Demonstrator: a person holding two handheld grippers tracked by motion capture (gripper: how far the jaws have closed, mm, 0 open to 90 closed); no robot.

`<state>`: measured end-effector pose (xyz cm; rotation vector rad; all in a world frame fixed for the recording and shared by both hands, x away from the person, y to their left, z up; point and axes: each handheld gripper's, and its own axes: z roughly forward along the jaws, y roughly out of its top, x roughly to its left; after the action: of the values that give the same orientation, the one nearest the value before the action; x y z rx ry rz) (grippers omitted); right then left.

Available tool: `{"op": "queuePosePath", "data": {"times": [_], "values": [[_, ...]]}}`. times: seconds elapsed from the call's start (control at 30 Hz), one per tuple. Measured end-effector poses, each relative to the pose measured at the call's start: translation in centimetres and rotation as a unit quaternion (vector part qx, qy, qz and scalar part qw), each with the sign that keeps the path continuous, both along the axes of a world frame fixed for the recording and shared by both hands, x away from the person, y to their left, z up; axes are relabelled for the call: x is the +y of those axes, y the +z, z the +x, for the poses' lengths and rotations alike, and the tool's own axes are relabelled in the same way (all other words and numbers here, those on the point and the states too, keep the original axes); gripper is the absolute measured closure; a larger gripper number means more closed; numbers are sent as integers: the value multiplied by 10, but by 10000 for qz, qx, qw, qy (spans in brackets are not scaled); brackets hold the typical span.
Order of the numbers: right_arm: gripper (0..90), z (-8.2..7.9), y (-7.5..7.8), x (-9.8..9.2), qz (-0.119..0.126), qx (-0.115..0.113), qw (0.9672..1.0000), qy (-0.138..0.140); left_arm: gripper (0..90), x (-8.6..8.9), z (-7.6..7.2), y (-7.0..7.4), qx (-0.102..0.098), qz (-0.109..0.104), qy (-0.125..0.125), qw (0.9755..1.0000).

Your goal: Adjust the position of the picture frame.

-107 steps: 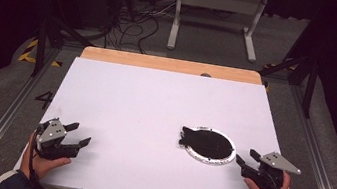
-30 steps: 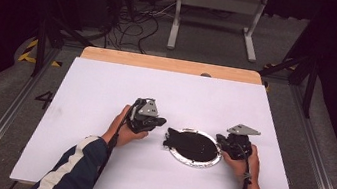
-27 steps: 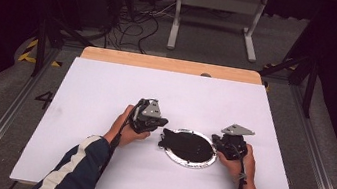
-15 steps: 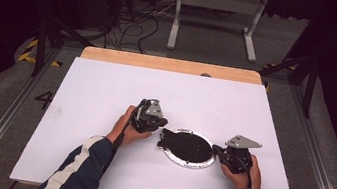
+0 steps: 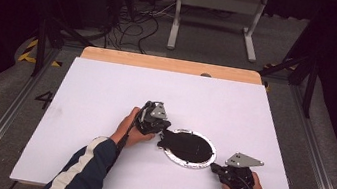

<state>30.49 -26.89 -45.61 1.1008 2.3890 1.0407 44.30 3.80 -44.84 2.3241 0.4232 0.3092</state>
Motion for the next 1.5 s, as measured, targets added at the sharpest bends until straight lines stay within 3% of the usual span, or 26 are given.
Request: {"op": "queuePosePath", "data": {"times": [0.2,0.33,0.8,1.03,1.27,1.4,1.5], "values": [[900,2,-1,1,62,-3,10000,-41,900,1,0,0,6,41,-93,9999],[900,3,-1,6,-62,-122,9999,-72,900,-1,-2,1,-94,157,-65,9998],[900,10,-2,8,-69,-201,9994,-263,900,8,0,2,112,119,-97,9998],[900,10,-2,10,-73,-220,9992,-328,900,9,-2,3,96,166,-128,9997],[900,3,-2,20,-53,-129,9999,-36,900,10,-3,2,95,133,-102,9998],[900,4,-2,24,-92,-153,9998,-4,900,10,-4,2,65,160,-131,9998],[900,5,-2,25,-122,-186,9998,19,900,13,-5,3,149,144,-146,9997]]}}
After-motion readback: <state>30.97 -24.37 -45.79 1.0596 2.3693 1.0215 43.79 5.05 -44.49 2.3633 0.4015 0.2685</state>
